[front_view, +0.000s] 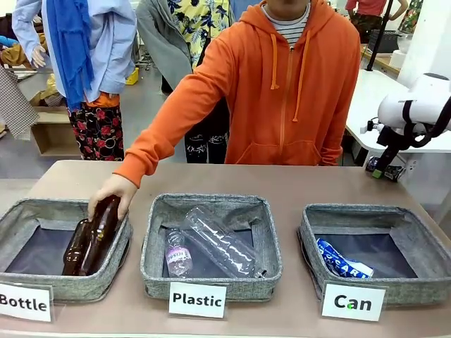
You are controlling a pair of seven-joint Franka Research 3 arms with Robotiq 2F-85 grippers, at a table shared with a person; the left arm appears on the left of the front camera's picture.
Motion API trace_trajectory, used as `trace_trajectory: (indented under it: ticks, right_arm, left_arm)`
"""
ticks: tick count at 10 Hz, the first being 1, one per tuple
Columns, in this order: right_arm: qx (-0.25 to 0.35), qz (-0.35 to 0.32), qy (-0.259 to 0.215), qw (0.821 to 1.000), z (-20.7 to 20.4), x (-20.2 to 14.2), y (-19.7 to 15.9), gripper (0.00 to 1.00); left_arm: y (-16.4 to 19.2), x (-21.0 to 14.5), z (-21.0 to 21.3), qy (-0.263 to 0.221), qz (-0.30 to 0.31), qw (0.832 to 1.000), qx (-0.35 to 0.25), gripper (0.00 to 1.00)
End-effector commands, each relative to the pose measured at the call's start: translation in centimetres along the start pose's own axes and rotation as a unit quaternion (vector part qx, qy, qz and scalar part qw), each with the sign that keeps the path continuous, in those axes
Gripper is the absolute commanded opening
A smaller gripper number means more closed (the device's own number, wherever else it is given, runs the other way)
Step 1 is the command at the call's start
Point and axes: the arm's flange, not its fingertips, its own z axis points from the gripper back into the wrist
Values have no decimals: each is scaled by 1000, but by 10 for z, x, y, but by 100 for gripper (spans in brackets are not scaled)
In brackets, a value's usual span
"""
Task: Sort the can waste into the basket.
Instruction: Pick up the can waste from the table and place it in the right Fabric basket.
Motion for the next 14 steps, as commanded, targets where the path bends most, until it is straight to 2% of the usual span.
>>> trace_trajectory:
  ticks: [1, 2, 3, 5, 7, 8, 10, 12, 13, 14]
  right_arm:
    - [1, -3, -4, 1000, 1, 5, -10, 0]
    - [-2, 2, -5, 1000, 2, 6, -9, 36]
    - [-3, 11, -8, 1000, 4, 5, -8, 0]
    - [-11, 13, -3, 1000, 12, 4, -3, 0]
    - [-32, 19, -10, 999, 40, -4, 16, 0]
    - [-38, 16, -16, 999, 62, -11, 33, 0]
    - [-25, 43, -47, 998, 118, -38, 92, 0]
    - [-14, 102, -102, 989, 161, -76, 163, 0]
    - [-6, 136, -120, 983, 167, -87, 188, 0]
    - [-2, 175, -131, 976, 171, -99, 220, 0]
  left_arm:
    - [-6, 2, -6, 6, 6, 1000, -4, 100]
    - [-5, 2, -6, 6, 8, 1000, -2, 100]
    - [-5, 1, -8, 8, 9, 1000, -2, 100]
    - [-5, -2, -13, 27, 9, 1000, -1, 100]
    - [-9, -15, -37, 73, 10, 997, -5, 100]
    - [-9, -23, -51, 98, 6, 995, 0, 100]
    - [-12, -37, -83, 144, 3, 989, 26, 100]
    - [-13, -72, -136, 233, 6, 971, 48, 100]
    - [-18, -100, -169, 308, 1, 949, 71, 100]
    - [-19, -127, -195, 363, -11, 926, 100, 100]
